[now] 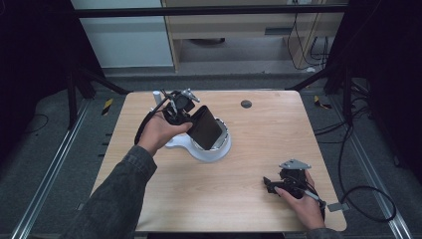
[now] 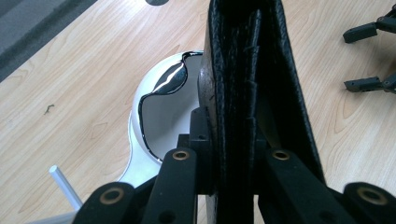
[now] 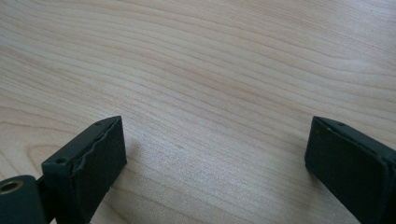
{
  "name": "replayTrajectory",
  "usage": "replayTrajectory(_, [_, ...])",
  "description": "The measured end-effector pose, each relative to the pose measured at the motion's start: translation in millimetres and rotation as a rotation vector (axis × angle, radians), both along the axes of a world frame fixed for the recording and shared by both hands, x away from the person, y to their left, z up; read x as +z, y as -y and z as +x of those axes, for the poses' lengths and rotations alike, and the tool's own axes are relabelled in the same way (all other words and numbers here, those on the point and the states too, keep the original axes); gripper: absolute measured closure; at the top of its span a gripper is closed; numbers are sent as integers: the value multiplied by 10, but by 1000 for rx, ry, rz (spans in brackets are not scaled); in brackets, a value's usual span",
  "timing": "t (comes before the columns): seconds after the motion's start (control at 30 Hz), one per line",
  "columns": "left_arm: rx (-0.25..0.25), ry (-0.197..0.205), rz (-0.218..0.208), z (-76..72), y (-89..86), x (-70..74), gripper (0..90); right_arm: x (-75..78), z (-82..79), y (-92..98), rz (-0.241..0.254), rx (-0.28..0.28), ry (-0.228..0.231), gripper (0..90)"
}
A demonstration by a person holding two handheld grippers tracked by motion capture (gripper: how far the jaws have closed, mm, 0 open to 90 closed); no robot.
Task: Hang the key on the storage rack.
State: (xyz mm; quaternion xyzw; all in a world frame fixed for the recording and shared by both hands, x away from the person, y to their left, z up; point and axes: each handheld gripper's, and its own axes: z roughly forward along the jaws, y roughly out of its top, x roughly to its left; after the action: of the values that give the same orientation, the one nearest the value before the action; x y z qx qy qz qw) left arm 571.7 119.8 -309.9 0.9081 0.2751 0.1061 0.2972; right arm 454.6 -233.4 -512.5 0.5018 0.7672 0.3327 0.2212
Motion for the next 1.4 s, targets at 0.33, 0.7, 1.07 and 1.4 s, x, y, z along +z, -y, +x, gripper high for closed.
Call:
replayTrajectory(0.33, [1,-11,11,46,65,-71,800,0,-2,0,1,0,0,55])
replayTrajectory(0.7, [0,-19,8,63,91,-85,799,0,-4,0,3,2,-2,54])
replayTrajectory(1.07, [16,-23,-8,107,73,-95,794,-1,-6,2,1,4,1,54])
replayTrajectory(1.4, [19,-28,-22,159,131,-108,793,0,-20,4,4,8,-3,51])
